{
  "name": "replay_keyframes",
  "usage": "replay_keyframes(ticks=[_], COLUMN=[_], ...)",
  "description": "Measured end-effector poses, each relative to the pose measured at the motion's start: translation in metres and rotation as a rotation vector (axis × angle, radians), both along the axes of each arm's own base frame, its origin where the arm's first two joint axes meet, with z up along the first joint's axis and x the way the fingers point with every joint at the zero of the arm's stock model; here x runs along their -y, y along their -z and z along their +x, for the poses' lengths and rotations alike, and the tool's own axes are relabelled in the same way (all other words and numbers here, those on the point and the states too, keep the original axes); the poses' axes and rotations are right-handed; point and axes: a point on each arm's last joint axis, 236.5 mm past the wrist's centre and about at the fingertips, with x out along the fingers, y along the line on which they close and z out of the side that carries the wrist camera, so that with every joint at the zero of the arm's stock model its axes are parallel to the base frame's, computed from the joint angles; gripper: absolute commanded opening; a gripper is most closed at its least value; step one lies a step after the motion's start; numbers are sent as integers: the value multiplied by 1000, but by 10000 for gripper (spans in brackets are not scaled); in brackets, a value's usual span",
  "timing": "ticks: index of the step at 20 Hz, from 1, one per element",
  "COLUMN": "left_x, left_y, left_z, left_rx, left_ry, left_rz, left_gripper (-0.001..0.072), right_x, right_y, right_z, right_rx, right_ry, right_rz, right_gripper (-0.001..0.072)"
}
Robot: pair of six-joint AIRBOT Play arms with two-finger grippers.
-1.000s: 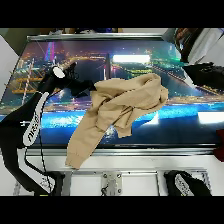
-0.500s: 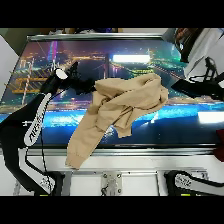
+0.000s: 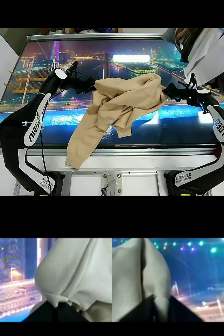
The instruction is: Fold the clothes and pants, and hang the long-sleeved shirts on hangers.
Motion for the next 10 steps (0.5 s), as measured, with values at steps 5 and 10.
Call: replay_keyframes(ticks=[5, 10], left_x=[-7, -27], left_y=[-48, -291], left_z=[20, 29], left_rx=[119, 657], left_ry=[25, 4], left_rz=[35, 92], left_gripper=[21, 22], right_x=[0, -13], right_y=[-76, -316], right_z=[19, -14], right_rx=[202, 639], right_ry=[-80, -184], right_rz=[-106, -427], right_gripper=[30, 30])
